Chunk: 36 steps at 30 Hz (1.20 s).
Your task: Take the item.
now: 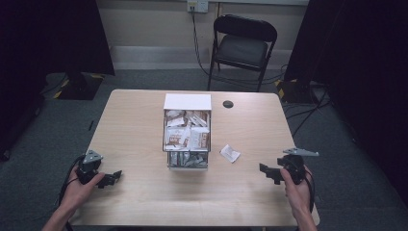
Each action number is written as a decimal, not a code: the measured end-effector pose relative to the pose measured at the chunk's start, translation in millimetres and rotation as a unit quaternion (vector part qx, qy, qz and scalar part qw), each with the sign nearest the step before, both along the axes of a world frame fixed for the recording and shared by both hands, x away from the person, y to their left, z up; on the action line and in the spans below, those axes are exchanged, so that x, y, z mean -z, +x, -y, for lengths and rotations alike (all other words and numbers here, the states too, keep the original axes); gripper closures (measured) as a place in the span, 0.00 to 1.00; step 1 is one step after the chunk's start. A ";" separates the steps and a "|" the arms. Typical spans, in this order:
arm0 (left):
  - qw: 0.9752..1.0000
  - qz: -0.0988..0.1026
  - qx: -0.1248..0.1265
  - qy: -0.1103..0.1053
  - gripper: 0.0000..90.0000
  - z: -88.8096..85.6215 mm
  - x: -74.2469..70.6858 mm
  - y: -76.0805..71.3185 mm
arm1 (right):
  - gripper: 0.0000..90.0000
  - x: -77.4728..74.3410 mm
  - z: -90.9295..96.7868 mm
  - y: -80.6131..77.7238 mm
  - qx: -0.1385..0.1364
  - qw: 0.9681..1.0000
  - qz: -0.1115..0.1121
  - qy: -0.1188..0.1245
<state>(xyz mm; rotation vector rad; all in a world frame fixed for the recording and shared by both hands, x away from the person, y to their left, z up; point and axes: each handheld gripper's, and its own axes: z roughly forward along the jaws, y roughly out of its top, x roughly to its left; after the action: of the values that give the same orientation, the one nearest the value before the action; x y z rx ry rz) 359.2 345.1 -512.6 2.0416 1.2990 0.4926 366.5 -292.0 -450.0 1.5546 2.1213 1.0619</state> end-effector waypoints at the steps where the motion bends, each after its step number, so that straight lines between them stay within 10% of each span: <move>1: 1.000 0.000 0.000 0.000 0.00 0.0 0.0 0.0 | 0.16 1.7 3.1 -3.0 0.003 1.000 -0.002 -0.005; 21: 1.000 0.000 0.000 -0.001 0.00 -0.1 0.0 0.0 | 0.17 37.6 41.1 -25.0 0.067 0.995 -0.040 -0.067; 36: 1.000 0.001 0.000 -0.001 0.00 -0.2 0.1 -0.2 | 0.00 51.8 27.6 -29.3 0.081 0.992 0.008 -0.100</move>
<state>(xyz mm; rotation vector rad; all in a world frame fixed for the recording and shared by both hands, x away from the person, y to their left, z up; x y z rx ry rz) 359.1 345.3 -512.7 2.0403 1.2983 0.4929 337.2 -319.6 -501.9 1.5844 1.9832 0.7791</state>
